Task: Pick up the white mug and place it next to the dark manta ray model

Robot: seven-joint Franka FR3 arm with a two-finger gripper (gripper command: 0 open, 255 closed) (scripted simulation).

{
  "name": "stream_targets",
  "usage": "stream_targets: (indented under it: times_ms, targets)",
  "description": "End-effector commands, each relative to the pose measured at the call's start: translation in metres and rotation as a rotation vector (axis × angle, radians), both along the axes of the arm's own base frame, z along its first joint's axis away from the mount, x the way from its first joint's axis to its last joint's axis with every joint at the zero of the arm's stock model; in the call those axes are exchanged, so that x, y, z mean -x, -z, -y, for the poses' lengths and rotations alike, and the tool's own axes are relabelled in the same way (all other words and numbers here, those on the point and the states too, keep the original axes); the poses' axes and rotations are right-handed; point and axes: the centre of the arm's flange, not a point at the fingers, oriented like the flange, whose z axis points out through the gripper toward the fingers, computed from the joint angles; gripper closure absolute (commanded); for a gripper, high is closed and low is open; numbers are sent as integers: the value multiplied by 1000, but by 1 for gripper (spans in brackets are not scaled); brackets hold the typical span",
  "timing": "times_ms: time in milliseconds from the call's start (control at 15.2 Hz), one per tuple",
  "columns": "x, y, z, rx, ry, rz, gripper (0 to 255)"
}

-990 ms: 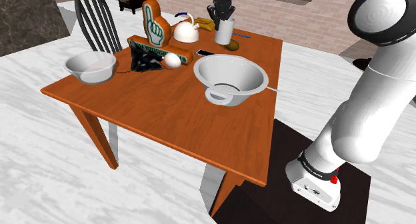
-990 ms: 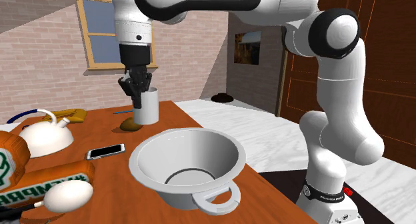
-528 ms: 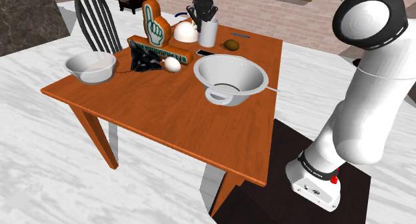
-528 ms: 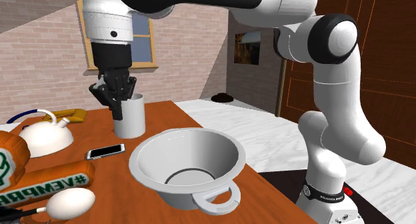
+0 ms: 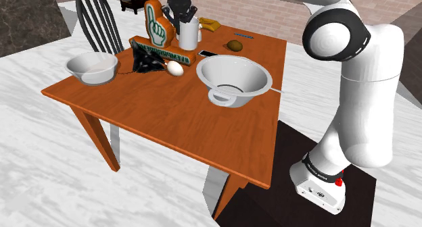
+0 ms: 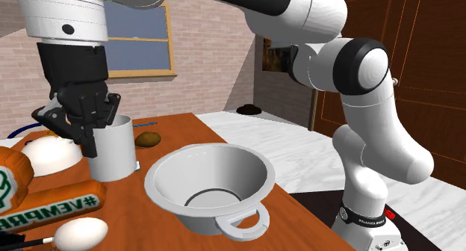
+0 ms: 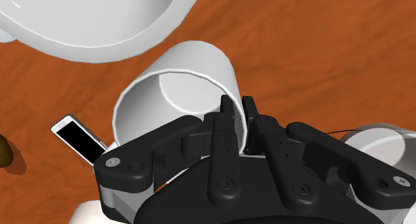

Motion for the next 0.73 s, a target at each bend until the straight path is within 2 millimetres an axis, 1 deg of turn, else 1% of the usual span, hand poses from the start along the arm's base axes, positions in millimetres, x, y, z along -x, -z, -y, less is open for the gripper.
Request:
stream_targets:
  times_ms: [0, 660]
  targets:
    - [-4, 5, -15, 0, 1, -1, 255]
    - [-4, 58, -15, 0, 1, -1, 255]
